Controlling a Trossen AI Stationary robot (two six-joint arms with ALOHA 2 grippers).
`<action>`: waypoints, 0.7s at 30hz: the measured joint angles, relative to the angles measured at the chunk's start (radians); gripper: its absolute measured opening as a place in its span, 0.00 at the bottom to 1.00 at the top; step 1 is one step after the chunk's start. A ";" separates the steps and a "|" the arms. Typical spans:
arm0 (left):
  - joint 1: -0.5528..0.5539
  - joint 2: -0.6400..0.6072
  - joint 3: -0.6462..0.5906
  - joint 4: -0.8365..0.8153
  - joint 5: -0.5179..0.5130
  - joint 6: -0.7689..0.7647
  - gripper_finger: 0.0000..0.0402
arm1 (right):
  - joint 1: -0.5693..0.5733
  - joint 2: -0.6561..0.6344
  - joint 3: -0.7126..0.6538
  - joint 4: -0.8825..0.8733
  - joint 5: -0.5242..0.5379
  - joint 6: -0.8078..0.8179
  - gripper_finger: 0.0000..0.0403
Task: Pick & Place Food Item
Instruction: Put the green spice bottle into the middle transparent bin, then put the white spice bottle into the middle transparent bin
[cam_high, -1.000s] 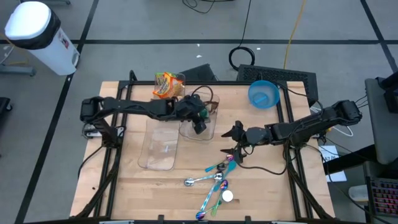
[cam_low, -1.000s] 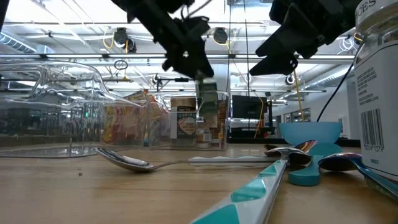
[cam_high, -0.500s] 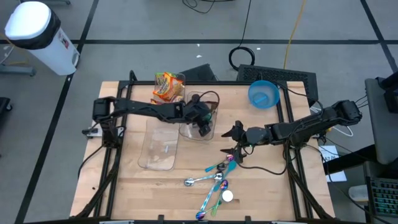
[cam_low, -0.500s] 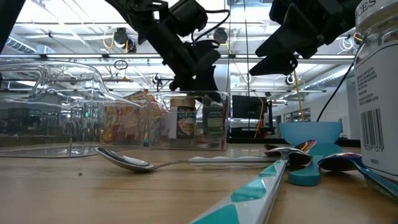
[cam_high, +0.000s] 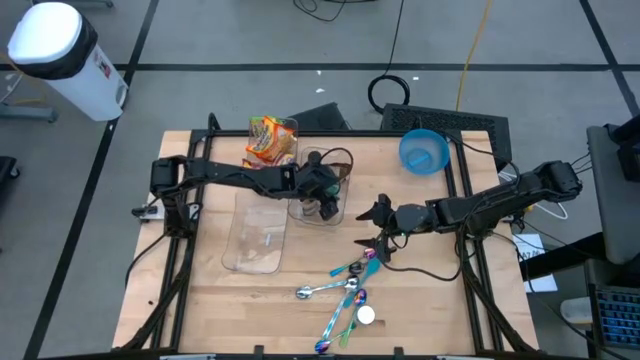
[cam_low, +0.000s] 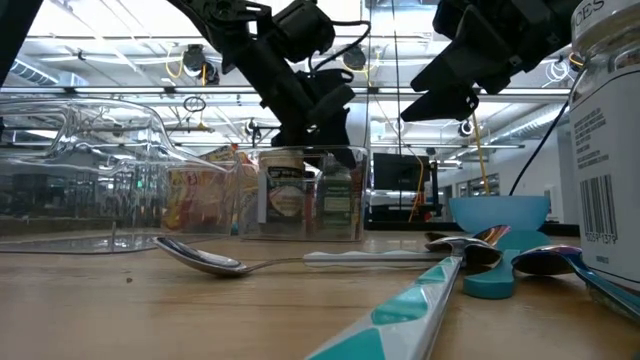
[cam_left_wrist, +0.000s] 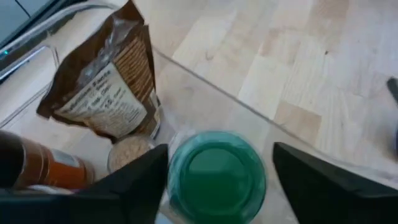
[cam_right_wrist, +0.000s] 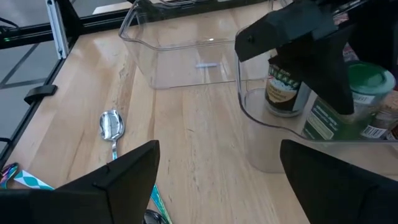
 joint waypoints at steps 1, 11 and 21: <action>0.000 0.000 0.000 0.003 0.000 0.000 0.77 | 0.000 0.000 0.000 0.000 0.000 0.000 0.80; 0.000 -0.047 0.013 -0.025 0.001 0.011 0.97 | 0.000 0.000 0.000 -0.001 0.000 0.000 0.80; -0.069 -0.242 0.024 -0.061 0.048 -0.021 0.98 | 0.005 0.000 0.000 -0.006 -0.002 0.003 0.80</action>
